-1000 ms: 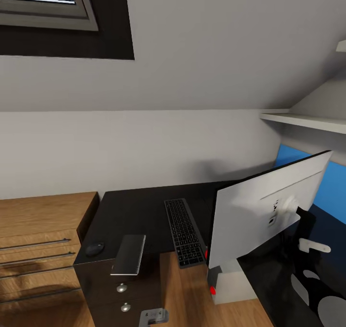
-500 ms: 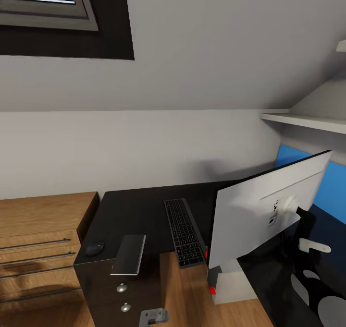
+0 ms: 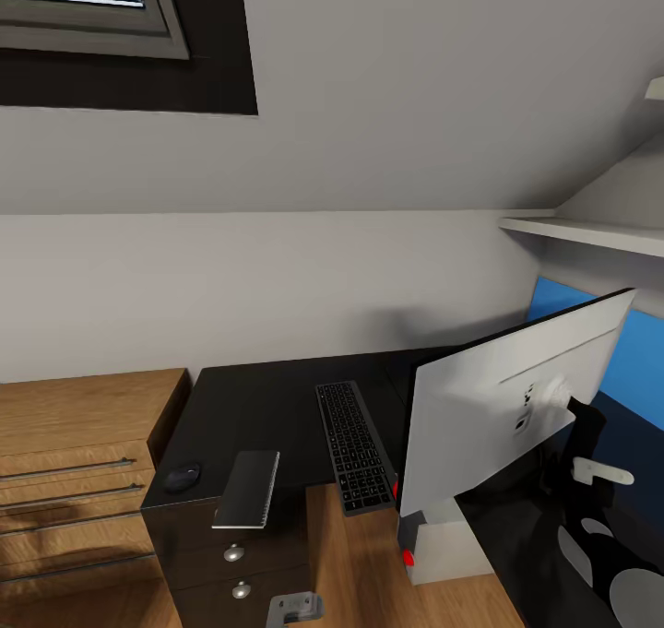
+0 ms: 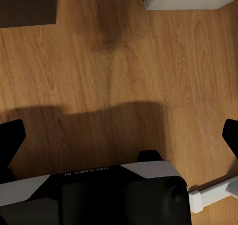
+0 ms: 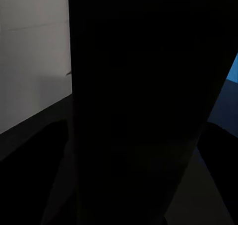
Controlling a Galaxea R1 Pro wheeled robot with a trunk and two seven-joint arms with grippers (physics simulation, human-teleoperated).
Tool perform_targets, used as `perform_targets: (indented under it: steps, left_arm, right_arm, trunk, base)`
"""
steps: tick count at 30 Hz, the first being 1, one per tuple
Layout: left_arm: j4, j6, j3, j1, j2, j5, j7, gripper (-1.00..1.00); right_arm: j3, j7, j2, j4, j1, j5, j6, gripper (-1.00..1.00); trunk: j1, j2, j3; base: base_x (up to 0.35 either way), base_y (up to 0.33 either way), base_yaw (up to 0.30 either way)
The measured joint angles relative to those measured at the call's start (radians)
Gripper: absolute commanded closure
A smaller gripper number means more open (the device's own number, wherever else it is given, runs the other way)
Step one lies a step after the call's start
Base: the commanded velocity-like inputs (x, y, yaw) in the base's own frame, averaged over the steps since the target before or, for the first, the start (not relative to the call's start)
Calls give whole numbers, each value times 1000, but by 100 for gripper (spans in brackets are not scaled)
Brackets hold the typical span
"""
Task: In the bedroom, organize the workspace by keeping the computer under the desk, ensuring the monitor is on the desk, placing the keyboard on the desk next to the monitor, placing the mouse on the desk next to the keyboard, moving the folder from the swivel chair onto the desk next to the mouse, stacking the notebook on top of the folder with the pen on top of the notebook, and positioning the swivel chair next to the desk.
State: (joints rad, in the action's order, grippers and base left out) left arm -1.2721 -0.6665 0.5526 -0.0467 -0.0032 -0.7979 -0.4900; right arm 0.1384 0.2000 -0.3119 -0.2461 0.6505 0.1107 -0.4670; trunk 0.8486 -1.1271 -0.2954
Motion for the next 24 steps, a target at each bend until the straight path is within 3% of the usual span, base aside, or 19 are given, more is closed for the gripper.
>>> perform_targets:
  steps: [11, 24]
  left_arm:
    - [0, 0, 1, 0, 0, 0, 0, -100]
    - [7, 0, 2, 0, 0, 0, 0, -100]
  right_arm:
    - [4, -1, 1, 0, 0, -7, 2, 100]
    - [0, -1, 1, -1, 0, -3, 1, 100]
  trunk:
    - [0, 0, 0]
    - [1, 0, 0]
  base:
    - [-26, 0, 0]
    - [-309, 0, 0]
